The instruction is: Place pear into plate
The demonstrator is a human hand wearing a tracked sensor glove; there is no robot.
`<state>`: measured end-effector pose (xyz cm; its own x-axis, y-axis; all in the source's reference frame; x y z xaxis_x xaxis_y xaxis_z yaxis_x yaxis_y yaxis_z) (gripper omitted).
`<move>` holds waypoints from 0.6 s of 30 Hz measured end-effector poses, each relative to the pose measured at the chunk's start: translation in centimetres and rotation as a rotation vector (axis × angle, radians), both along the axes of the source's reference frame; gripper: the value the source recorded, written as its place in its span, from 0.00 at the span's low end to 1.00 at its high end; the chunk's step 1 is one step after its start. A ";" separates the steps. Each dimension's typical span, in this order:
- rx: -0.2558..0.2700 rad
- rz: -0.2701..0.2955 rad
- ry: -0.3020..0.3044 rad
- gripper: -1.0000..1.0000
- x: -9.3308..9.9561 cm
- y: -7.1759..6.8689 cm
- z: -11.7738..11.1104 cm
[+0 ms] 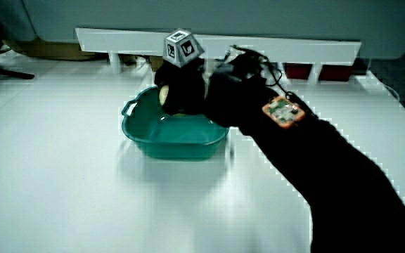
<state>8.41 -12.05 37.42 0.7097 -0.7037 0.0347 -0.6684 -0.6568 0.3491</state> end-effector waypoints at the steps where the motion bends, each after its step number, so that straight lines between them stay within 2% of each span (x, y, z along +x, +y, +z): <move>1: 0.001 0.004 -0.002 0.50 -0.1 0.0 0.2; 6: -0.005 0.020 0.036 0.50 0.0 0.2 2.4; 9: -0.027 0.043 0.033 0.50 0.3 0.1 3.5; 12: -0.027 0.069 0.046 0.50 0.5 -0.1 4.6; 18: -0.050 0.078 0.098 0.50 0.6 0.1 6.9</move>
<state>9.03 -11.99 44.32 0.7636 -0.6457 -0.0039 -0.5773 -0.6854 0.4437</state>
